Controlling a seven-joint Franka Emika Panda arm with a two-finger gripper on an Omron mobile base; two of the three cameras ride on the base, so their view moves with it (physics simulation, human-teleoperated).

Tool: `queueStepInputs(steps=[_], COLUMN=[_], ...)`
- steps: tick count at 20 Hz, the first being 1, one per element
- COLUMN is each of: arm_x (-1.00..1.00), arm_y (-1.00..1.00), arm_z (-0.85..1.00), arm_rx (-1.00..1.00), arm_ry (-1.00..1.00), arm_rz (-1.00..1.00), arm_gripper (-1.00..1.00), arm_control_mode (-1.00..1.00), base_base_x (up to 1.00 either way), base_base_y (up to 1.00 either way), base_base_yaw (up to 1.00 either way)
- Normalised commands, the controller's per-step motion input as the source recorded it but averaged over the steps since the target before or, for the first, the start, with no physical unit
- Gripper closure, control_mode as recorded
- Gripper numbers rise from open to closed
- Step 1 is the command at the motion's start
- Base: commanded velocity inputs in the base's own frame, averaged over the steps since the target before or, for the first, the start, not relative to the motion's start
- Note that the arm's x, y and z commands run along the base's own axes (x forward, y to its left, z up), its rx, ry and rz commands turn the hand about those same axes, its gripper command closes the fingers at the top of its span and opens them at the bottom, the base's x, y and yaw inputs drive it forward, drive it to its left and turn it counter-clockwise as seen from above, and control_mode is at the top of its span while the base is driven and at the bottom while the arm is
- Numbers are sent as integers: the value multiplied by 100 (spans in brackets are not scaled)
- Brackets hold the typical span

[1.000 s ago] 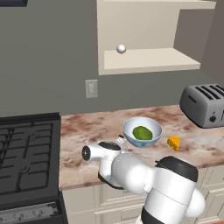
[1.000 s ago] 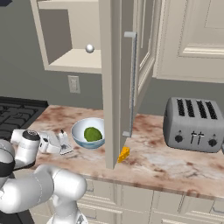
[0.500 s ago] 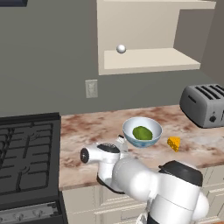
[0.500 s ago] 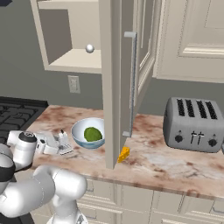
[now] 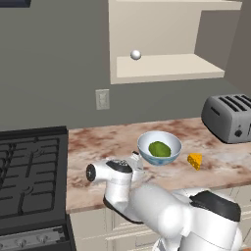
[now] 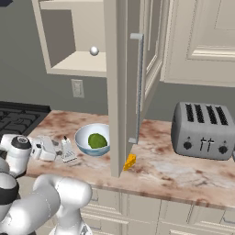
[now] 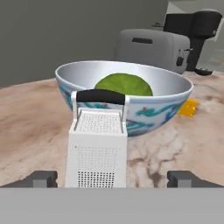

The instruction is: Pick the cheese from the fridge and the cheese grater from the cabinet and place them next to the salad bowl.

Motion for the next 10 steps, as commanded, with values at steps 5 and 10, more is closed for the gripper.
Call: queueStepInputs(steps=[5,10], arm_x=[-28,-32], arm_y=[-2,-20], arm_z=[34,35], arm_rx=[3,1], arm_ry=[13,5], arm_rz=[0,5], arm_gripper=[-100,-100], arm_control_mode=[-100,-100], base_base_x=[0,0], base_base_y=[0,0], base_base_yaw=[0,0])
